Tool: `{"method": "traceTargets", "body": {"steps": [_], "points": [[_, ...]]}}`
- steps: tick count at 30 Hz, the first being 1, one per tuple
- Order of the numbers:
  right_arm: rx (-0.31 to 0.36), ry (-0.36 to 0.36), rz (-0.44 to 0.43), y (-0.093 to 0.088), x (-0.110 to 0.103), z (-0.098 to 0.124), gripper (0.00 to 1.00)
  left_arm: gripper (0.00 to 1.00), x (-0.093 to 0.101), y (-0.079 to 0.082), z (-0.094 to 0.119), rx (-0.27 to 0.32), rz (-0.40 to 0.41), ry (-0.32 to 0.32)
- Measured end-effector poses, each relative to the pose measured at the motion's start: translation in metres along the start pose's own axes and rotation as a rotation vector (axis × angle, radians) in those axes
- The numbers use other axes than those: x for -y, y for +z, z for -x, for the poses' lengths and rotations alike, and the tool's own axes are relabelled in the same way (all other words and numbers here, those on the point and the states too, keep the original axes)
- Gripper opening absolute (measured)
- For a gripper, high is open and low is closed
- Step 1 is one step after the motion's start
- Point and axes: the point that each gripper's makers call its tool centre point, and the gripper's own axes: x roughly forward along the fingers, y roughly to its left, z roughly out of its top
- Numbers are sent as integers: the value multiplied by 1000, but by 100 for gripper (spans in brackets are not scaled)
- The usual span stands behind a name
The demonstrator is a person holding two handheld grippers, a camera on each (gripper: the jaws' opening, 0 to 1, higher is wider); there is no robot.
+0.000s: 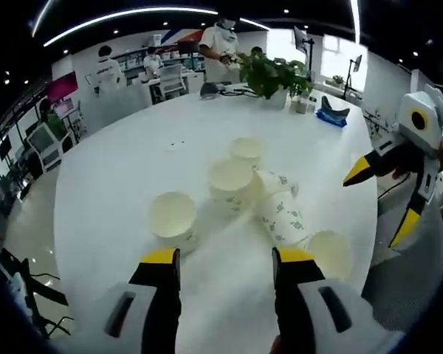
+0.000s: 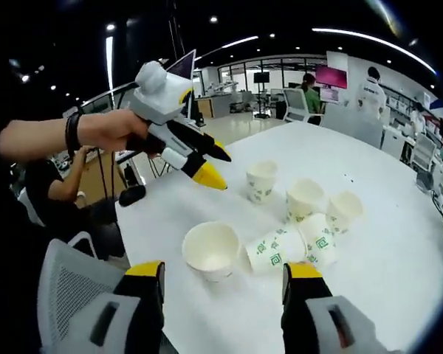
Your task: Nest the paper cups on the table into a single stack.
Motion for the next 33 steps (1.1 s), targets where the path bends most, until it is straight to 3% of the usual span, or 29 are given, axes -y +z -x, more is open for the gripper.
{"method": "traceTargets", "body": {"steps": [9,17,23,29,33], "points": [[38,-18,-100,-7,8,5,63,45,-21,10,-29,-32,-7,25],[39,-43,-136,-16,15,7,62,41,-36,-5,-60,-75,4,52],[38,-53,-158,-20,14,8,61,37,-42,-11,-67,-115,-7,69],[36,-58,-176,-24,13,7,59,21,-48,-20,-76,-153,-17,86],[32,-58,-184,-27,12,5,58,0,-47,-22,-74,-156,11,89]]}}
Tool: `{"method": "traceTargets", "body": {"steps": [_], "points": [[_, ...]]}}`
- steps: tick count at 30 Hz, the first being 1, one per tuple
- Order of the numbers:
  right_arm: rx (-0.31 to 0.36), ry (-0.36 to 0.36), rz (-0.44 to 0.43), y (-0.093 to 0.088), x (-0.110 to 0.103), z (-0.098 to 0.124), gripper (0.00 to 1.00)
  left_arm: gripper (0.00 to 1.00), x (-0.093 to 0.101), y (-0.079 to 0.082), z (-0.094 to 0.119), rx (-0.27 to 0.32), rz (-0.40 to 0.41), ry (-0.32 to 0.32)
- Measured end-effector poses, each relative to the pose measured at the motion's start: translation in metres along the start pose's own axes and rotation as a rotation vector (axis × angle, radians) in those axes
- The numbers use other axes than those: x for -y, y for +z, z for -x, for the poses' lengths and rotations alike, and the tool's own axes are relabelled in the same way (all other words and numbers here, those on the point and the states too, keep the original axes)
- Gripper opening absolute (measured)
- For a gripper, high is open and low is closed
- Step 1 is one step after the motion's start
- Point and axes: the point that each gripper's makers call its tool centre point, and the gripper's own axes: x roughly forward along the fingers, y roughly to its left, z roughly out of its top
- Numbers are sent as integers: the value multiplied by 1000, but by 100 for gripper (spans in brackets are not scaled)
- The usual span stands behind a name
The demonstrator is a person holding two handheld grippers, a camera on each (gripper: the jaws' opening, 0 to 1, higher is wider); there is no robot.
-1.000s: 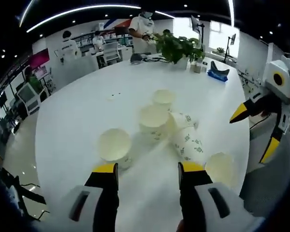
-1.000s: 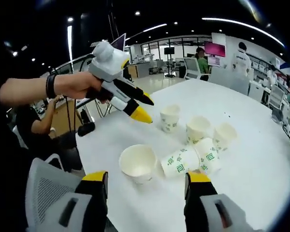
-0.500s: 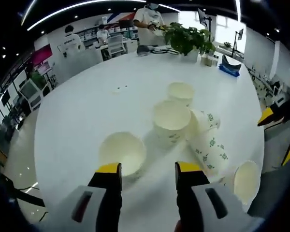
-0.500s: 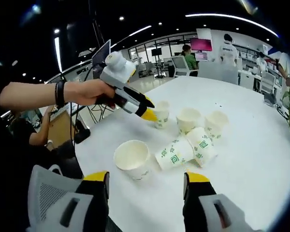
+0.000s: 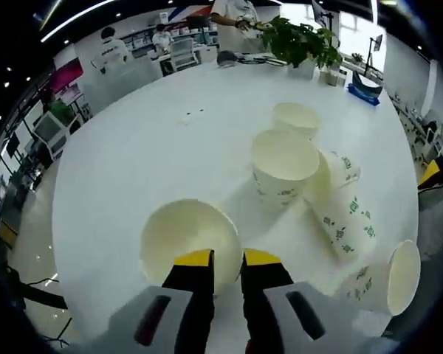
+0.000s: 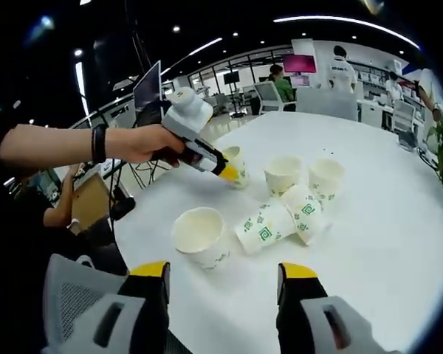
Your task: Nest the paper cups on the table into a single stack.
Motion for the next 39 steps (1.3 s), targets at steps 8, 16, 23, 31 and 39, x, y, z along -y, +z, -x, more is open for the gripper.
{"method": "traceTargets", "body": {"steps": [8,16,23,31,39], "points": [[5,-10,-14,0,4,1,57,0,-4,1,2,12,-25,-11],[13,-7,-15,4,2,2,57,0,-3,3,20,41,-19,-27],[25,2,-19,6,-2,-1,57,0,0,2,34,50,-12,-45],[47,15,-41,8,-7,-2,57,0,15,6,60,75,-24,-64],[75,20,-73,11,-8,1,57,0,26,13,88,92,-36,-65]]}}
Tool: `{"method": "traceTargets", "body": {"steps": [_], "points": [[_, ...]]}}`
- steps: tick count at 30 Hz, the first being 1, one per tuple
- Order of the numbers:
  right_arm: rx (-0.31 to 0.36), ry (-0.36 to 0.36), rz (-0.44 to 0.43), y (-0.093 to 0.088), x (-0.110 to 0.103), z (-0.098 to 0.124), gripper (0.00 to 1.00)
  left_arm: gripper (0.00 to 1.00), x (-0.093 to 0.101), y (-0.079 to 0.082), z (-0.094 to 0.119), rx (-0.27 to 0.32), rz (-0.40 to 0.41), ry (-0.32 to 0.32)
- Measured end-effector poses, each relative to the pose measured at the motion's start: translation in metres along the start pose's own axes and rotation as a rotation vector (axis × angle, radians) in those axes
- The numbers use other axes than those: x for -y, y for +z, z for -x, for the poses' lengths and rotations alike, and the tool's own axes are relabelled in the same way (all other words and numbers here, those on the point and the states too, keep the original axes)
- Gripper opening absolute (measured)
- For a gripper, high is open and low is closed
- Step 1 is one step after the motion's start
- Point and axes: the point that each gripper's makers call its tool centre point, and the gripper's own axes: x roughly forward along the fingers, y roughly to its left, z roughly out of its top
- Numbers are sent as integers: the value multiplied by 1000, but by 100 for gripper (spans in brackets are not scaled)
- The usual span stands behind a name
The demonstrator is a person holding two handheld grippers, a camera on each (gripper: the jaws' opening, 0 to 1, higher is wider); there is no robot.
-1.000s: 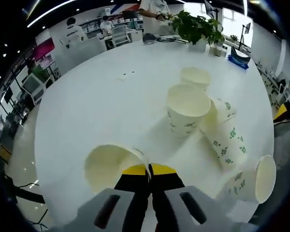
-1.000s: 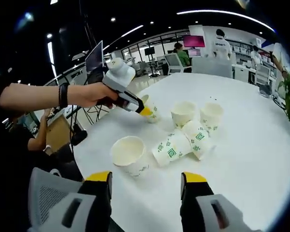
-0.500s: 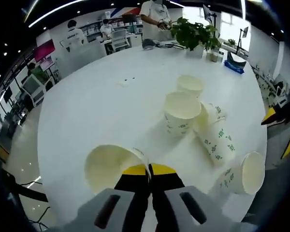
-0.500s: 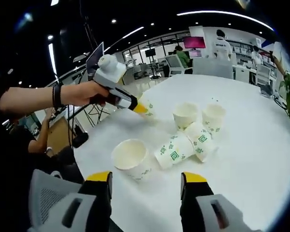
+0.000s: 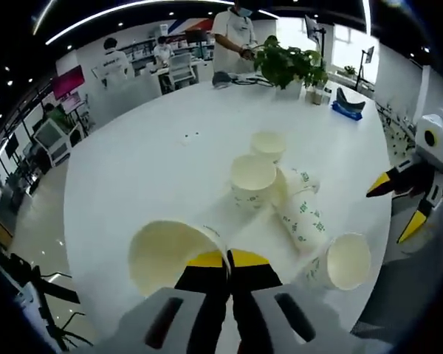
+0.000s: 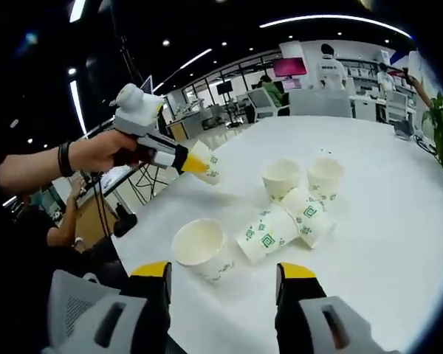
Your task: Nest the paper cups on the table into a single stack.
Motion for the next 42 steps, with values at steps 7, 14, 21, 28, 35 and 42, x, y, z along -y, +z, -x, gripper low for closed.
{"method": "traceTargets", "body": {"steps": [7,14,21,28,35,42], "points": [[7,13,8,4,3,2,58,0,10,5,21,17,-10,1],[7,20,27,1,6,7,59,0,24,8,36,19,-48,-8],[9,24,33,-1,9,13,59,0,51,11,45,12,-94,-40],[12,32,35,-3,9,15,59,0,93,8,50,-7,-156,-94],[16,32,34,-6,12,22,59,0,122,3,48,-47,-223,-140],[16,32,25,-11,15,25,58,0,141,3,41,-65,-238,-176]]}}
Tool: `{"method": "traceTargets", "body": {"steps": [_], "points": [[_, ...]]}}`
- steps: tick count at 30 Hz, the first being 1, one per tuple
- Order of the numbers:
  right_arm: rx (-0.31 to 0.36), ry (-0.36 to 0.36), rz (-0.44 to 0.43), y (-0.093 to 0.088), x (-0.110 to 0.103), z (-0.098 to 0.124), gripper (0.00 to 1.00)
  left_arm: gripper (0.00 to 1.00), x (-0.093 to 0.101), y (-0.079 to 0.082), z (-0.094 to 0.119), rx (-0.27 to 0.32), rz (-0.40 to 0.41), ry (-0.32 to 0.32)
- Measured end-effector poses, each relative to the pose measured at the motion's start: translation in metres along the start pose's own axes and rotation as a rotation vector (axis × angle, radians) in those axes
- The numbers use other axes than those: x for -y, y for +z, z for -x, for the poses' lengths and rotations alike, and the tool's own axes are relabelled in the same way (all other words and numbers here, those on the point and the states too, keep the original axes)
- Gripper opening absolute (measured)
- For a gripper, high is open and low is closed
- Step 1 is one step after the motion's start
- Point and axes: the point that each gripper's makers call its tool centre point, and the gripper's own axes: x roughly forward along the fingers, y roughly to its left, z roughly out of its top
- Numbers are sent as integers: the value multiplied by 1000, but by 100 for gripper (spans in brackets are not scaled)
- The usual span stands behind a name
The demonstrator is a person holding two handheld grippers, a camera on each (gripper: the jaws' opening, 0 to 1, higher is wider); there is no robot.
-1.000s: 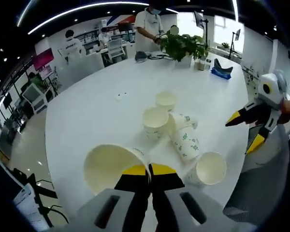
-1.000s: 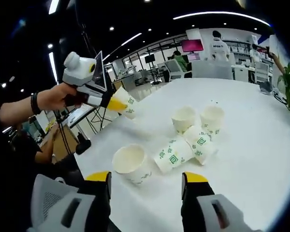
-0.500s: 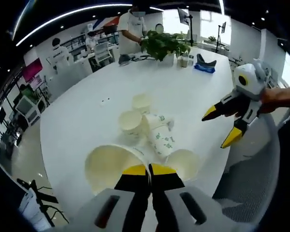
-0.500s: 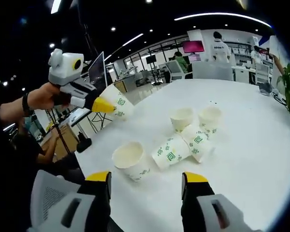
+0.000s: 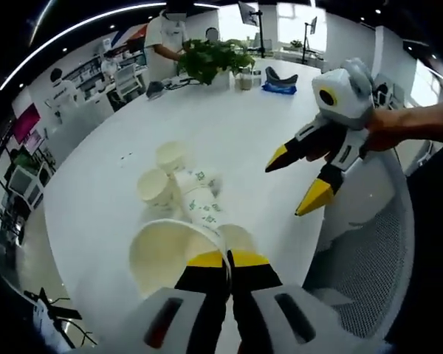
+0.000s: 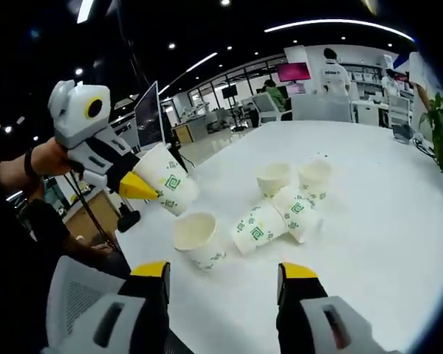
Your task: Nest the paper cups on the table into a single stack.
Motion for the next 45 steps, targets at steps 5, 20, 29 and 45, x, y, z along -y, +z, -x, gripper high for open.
{"method": "traceTargets", "body": {"steps": [5,20,29,45], "points": [[-4,1,-5,-5,0,0,58,0,8,-7,-11,-28,-8,-19],[-8,-1,-11,-9,2,2,58,0,21,-11,-22,-59,-3,-46],[-8,1,-13,-9,-1,1,58,0,21,-15,-25,-75,-2,-54],[-15,-2,-8,-10,0,2,58,12,19,-7,-21,-32,40,-21]]}}
